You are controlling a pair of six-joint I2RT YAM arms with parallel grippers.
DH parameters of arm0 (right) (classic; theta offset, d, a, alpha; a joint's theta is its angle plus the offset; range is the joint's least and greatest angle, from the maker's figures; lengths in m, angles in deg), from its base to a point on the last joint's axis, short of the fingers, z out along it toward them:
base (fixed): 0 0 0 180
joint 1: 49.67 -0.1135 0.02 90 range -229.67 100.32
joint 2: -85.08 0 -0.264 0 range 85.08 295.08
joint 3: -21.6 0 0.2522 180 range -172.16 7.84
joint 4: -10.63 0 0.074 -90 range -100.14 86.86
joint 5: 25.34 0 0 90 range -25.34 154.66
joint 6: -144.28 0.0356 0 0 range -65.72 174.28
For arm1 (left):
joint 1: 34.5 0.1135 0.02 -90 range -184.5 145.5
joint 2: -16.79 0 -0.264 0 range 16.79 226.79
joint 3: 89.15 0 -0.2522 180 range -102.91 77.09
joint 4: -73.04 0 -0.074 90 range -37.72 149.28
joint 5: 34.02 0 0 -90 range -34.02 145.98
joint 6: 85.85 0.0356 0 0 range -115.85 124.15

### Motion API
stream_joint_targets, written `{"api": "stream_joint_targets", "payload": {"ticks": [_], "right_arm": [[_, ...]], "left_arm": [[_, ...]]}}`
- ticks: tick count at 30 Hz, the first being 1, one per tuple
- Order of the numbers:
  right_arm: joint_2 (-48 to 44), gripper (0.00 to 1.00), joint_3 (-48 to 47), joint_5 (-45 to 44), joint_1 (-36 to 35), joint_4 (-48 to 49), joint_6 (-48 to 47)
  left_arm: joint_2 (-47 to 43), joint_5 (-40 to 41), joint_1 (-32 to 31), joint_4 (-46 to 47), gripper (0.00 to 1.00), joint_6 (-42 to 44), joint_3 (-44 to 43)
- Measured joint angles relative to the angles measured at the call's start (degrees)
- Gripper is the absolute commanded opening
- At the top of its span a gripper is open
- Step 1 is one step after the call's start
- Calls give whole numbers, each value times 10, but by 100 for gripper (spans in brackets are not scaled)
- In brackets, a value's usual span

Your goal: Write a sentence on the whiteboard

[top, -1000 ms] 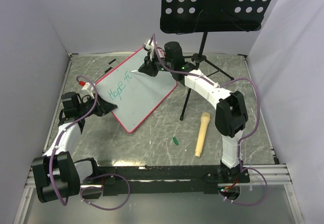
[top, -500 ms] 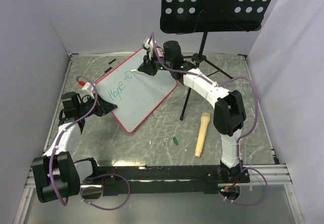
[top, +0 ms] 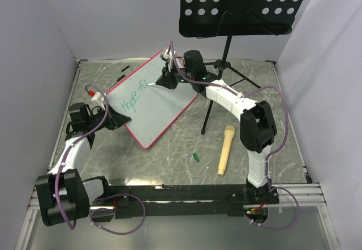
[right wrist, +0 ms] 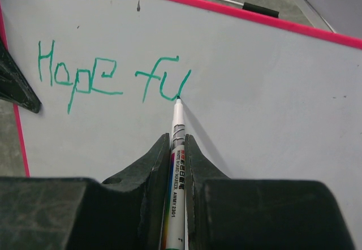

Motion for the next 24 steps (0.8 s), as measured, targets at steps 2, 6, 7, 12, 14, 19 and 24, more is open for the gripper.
{"api": "stream_joint_targets", "payload": {"ticks": [2, 6, 7, 12, 14, 19, 24], "right_arm": [[-3, 0, 10, 0, 0, 5, 0], [-10, 0, 25, 0, 0, 10, 0], [-11, 0, 28, 0, 0, 11, 0], [-15, 0, 34, 0, 5, 13, 0], [-17, 0, 34, 2, 6, 13, 2], [-20, 0, 35, 3, 12, 13, 9], [-21, 0, 30, 5, 14, 13, 13]], "left_arm": [[0, 0, 0, 0, 1, 0, 0], [0, 0, 0, 0, 1, 0, 0], [0, 0, 0, 0, 1, 1, 0], [1, 0, 0, 0, 1, 2, 0], [1, -1, 0, 1, 1, 3, 0], [1, -1, 0, 1, 1, 9, 0], [1, -1, 0, 2, 1, 9, 0]]}}
